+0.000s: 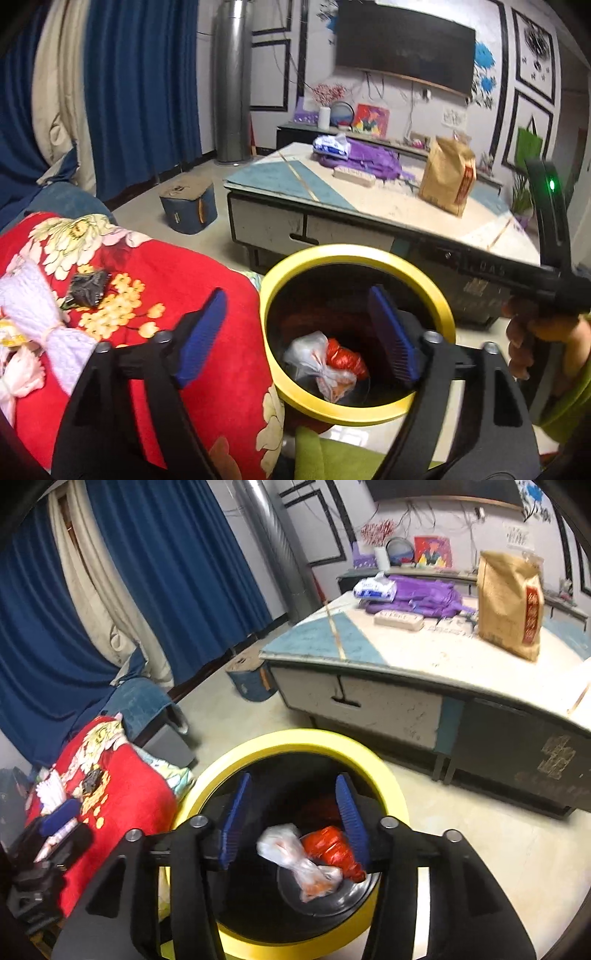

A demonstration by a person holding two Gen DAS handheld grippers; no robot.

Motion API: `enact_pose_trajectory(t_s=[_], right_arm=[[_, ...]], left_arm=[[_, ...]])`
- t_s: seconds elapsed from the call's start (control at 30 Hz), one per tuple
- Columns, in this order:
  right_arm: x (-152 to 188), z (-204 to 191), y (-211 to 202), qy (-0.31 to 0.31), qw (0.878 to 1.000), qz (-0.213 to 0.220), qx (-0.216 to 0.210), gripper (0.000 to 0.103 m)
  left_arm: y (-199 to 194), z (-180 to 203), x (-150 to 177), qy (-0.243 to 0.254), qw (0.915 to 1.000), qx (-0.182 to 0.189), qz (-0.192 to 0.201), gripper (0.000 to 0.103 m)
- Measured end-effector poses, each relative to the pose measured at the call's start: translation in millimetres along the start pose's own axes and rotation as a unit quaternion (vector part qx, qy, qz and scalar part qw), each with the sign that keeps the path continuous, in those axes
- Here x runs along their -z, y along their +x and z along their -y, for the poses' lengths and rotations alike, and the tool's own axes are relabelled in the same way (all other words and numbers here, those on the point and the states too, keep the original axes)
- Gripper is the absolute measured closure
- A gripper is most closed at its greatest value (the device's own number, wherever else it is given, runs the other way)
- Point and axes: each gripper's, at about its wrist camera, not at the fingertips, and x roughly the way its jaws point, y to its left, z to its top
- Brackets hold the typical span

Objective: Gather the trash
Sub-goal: 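Open both tools to drop the bags into the bin, then move both tools back over the remaining trash on the bedspread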

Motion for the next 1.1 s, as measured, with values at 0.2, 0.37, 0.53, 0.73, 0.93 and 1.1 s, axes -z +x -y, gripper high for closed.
enact_pose_trajectory(t_s=[0.2,0.37,0.53,0.73,0.93,1.1], right_arm=[[-5.6,-10.2,-20.1,-0.020,0.999,0.046,0.009,0.026],[-7.8,-17.0,-31.8,-0.030,0.997,0.066,0.011,0.019],[-7.9,-23.6,-43.5,-0.041,0.996,0.082,0.009,0.015],[-5.9,-27.4,-53.3,-0.044,0.995,0.093,0.008,0.014],[-5.4,-34.0,-60.4,-0.048,0.993,0.104,0.007,0.014],[-4.5,-45.7,-69.4,-0.056,0.991,0.118,0.000,0.013]], left_arm=[[-20.0,-16.3,-9.2,-0.044,0.9988,-0.005,0.021,0.011],[-36.1,-16.8,-15.7,-0.043,0.9982,-0.011,0.040,0.011],[-48.6,-19.3,-18.9,-0.046,0.9973,-0.018,0.053,0.011],[-60.6,-25.8,-20.3,-0.053,0.9959,-0.026,0.068,0.011],[-74.0,-33.9,-23.4,-0.059,0.9938,-0.038,0.086,0.011],[-84.2,-45.2,-26.5,-0.072,0.9911,-0.051,0.100,0.011]])
